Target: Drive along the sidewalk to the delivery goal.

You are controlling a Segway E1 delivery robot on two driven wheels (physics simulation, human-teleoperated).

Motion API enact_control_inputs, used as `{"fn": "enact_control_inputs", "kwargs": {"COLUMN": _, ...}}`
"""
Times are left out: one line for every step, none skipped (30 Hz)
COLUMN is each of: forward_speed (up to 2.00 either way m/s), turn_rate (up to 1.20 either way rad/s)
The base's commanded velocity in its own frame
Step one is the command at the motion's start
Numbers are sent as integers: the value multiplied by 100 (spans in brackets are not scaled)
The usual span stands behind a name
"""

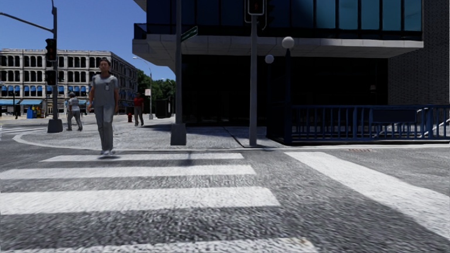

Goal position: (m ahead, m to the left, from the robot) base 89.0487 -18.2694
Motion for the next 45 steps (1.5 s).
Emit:
{"fn": "enact_control_inputs", "kwargs": {"forward_speed": 200, "turn_rate": 33}}
{"fn": "enact_control_inputs", "kwargs": {"forward_speed": 200, "turn_rate": 33}}
{"fn": "enact_control_inputs", "kwargs": {"forward_speed": 200, "turn_rate": 33}}
{"fn": "enact_control_inputs", "kwargs": {"forward_speed": 200, "turn_rate": 33}}
{"fn": "enact_control_inputs", "kwargs": {"forward_speed": 200, "turn_rate": 33}}
{"fn": "enact_control_inputs", "kwargs": {"forward_speed": 200, "turn_rate": 33}}
{"fn": "enact_control_inputs", "kwargs": {"forward_speed": 200, "turn_rate": 33}}
{"fn": "enact_control_inputs", "kwargs": {"forward_speed": 200, "turn_rate": 29}}
{"fn": "enact_control_inputs", "kwargs": {"forward_speed": 200, "turn_rate": 0}}
{"fn": "enact_control_inputs", "kwargs": {"forward_speed": 200, "turn_rate": 0}}
{"fn": "enact_control_inputs", "kwargs": {"forward_speed": 200, "turn_rate": 0}}
{"fn": "enact_control_inputs", "kwargs": {"forward_speed": 200, "turn_rate": 0}}
{"fn": "enact_control_inputs", "kwargs": {"forward_speed": 200, "turn_rate": 0}}
{"fn": "enact_control_inputs", "kwargs": {"forward_speed": 200, "turn_rate": 0}}
{"fn": "enact_control_inputs", "kwargs": {"forward_speed": 200, "turn_rate": 0}}
{"fn": "enact_control_inputs", "kwargs": {"forward_speed": 200, "turn_rate": 0}}
{"fn": "enact_control_inputs", "kwargs": {"forward_speed": 200, "turn_rate": 0}}
{"fn": "enact_control_inputs", "kwargs": {"forward_speed": 200, "turn_rate": 0}}
{"fn": "enact_control_inputs", "kwargs": {"forward_speed": 200, "turn_rate": 0}}
{"fn": "enact_control_inputs", "kwargs": {"forward_speed": 200, "turn_rate": 0}}
{"fn": "enact_control_inputs", "kwargs": {"forward_speed": 200, "turn_rate": 0}}
{"fn": "enact_control_inputs", "kwargs": {"forward_speed": 200, "turn_rate": 0}}
{"fn": "enact_control_inputs", "kwargs": {"forward_speed": 200, "turn_rate": 0}}
{"fn": "enact_control_inputs", "kwargs": {"forward_speed": 200, "turn_rate": 0}}
{"fn": "enact_control_inputs", "kwargs": {"forward_speed": 200, "turn_rate": 0}}
{"fn": "enact_control_inputs", "kwargs": {"forward_speed": 200, "turn_rate": 0}}
{"fn": "enact_control_inputs", "kwargs": {"forward_speed": 200, "turn_rate": 0}}
{"fn": "enact_control_inputs", "kwargs": {"forward_speed": 200, "turn_rate": 0}}
{"fn": "enact_control_inputs", "kwargs": {"forward_speed": 200, "turn_rate": 0}}
{"fn": "enact_control_inputs", "kwargs": {"forward_speed": 200, "turn_rate": 0}}
{"fn": "enact_control_inputs", "kwargs": {"forward_speed": 200, "turn_rate": 0}}
{"fn": "enact_control_inputs", "kwargs": {"forward_speed": 200, "turn_rate": 0}}
{"fn": "enact_control_inputs", "kwargs": {"forward_speed": 200, "turn_rate": 0}}
{"fn": "enact_control_inputs", "kwargs": {"forward_speed": 200, "turn_rate": 0}}
{"fn": "enact_control_inputs", "kwargs": {"forward_speed": 200, "turn_rate": 0}}
{"fn": "enact_control_inputs", "kwargs": {"forward_speed": 200, "turn_rate": 0}}
{"fn": "enact_control_inputs", "kwargs": {"forward_speed": 200, "turn_rate": 0}}
{"fn": "enact_control_inputs", "kwargs": {"forward_speed": 200, "turn_rate": 0}}
{"fn": "enact_control_inputs", "kwargs": {"forward_speed": 200, "turn_rate": 0}}
{"fn": "enact_control_inputs", "kwargs": {"forward_speed": 200, "turn_rate": 0}}
{"fn": "enact_control_inputs", "kwargs": {"forward_speed": 200, "turn_rate": 0}}
{"fn": "enact_control_inputs", "kwargs": {"forward_speed": 200, "turn_rate": 0}}
{"fn": "enact_control_inputs", "kwargs": {"forward_speed": 200, "turn_rate": 0}}
{"fn": "enact_control_inputs", "kwargs": {"forward_speed": 200, "turn_rate": 0}}
{"fn": "enact_control_inputs", "kwargs": {"forward_speed": 200, "turn_rate": 0}}
